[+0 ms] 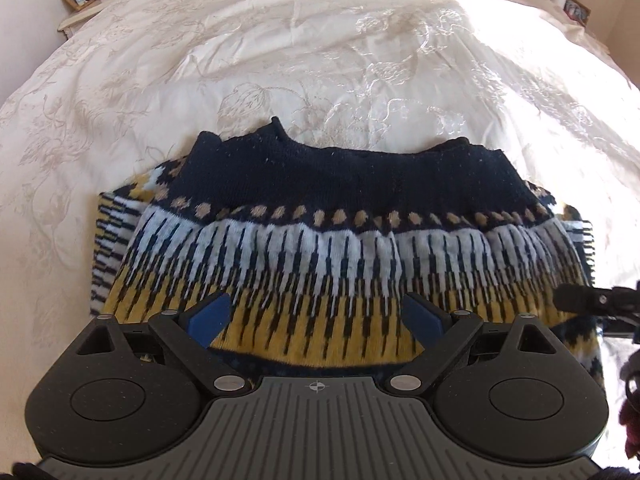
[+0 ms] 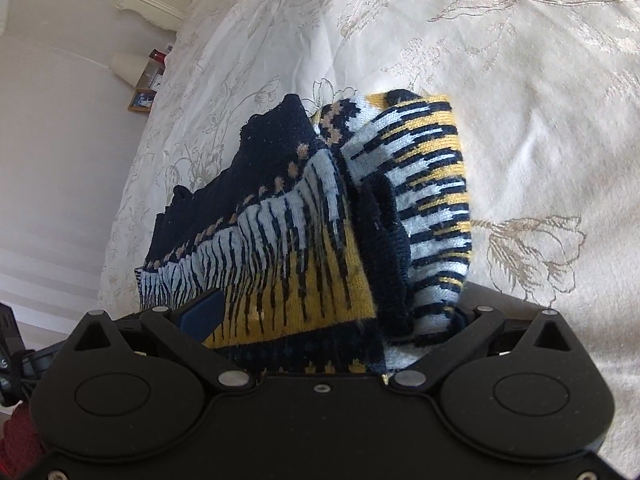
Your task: Fold small clothes
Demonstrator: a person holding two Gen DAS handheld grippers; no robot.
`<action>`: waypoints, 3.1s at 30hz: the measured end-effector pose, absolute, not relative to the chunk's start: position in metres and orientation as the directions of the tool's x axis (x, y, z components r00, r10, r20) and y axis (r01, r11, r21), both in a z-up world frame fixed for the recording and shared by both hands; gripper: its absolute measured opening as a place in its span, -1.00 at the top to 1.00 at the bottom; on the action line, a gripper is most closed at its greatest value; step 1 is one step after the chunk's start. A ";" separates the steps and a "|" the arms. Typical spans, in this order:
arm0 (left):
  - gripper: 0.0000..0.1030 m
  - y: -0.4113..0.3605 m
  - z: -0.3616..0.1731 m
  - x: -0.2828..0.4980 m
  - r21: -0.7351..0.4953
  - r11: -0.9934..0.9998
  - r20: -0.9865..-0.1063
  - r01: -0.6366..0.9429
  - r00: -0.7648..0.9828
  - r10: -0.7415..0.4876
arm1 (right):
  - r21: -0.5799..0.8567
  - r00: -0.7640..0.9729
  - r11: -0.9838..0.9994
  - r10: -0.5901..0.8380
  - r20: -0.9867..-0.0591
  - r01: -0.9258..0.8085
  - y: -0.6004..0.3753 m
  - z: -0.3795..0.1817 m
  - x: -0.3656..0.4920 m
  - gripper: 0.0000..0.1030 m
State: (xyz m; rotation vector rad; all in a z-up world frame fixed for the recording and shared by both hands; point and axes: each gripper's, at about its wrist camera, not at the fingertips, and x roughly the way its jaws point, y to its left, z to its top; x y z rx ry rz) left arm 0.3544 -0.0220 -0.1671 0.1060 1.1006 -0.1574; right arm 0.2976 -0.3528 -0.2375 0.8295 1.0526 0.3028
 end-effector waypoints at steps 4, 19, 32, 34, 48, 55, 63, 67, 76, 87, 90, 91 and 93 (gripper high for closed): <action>-0.80 -0.031 -0.182 0.382 0.036 0.986 -0.900 0.161 0.434 -0.038 | 0.738 0.485 0.654 0.598 -0.638 0.164 -0.355 -0.238 0.299 -1.00; -0.93 -0.040 -0.218 0.406 0.070 0.990 -0.935 0.122 0.353 0.022 | 0.771 0.495 0.620 0.630 -0.599 0.144 -0.364 -0.243 0.294 -1.00; -0.80 -0.031 -0.188 0.348 0.037 0.989 -0.929 0.144 0.371 -0.019 | 0.746 0.466 0.648 0.617 -0.634 0.155 -0.360 -0.233 0.300 -1.00; -0.80 -0.028 -0.192 0.335 0.048 0.987 -0.933 0.152 0.361 -0.010 | 0.730 0.462 0.667 0.605 -0.648 0.150 -0.355 -0.230 0.300 -0.89; -0.78 0.030 -0.171 0.324 -0.048 0.990 -0.918 0.132 0.385 -0.096 | 0.578 0.479 0.806 0.458 -0.748 0.132 -0.315 -0.166 0.300 0.34; -0.78 0.104 -0.149 0.305 -0.083 0.995 -0.897 0.060 0.430 -0.100 | 0.572 0.506 0.818 0.470 -0.723 0.058 -0.263 -0.119 0.309 0.37; -0.78 0.184 -0.144 0.287 -0.107 0.994 -0.901 -0.033 0.425 -0.083 | 0.589 0.483 0.806 0.539 -0.690 -0.057 -0.159 -0.095 0.338 0.37; -0.78 0.212 -0.146 0.280 -0.108 0.993 -0.907 -0.054 0.415 -0.076 | 0.573 0.434 0.814 0.553 -0.712 -0.096 -0.102 -0.105 0.355 0.37; -0.78 0.249 -0.150 0.271 -0.133 0.988 -0.911 -0.073 0.401 -0.093 | 0.460 0.313 0.876 0.482 -0.819 -0.145 -0.005 -0.149 0.377 -0.10; -0.78 0.234 -0.129 0.291 -0.154 0.988 -0.871 0.033 0.467 -0.151 | 0.529 0.436 0.834 0.539 -0.721 -0.157 -0.039 -0.116 0.351 -0.40; -0.78 0.212 -0.119 0.302 -0.150 0.983 -0.847 0.104 0.499 -0.183 | 0.499 0.470 0.859 0.487 -0.736 -0.109 -0.064 -0.115 0.337 -0.43; -0.78 0.202 -0.117 0.306 -0.147 0.980 -0.839 0.135 0.507 -0.196 | 0.493 0.479 0.865 0.472 -0.740 -0.090 -0.072 -0.117 0.332 -0.44; -0.78 0.182 -0.114 0.310 -0.139 0.970 -0.829 0.202 0.512 -0.226 | 0.488 0.493 0.872 0.444 -0.748 -0.044 -0.088 -0.121 0.320 -0.50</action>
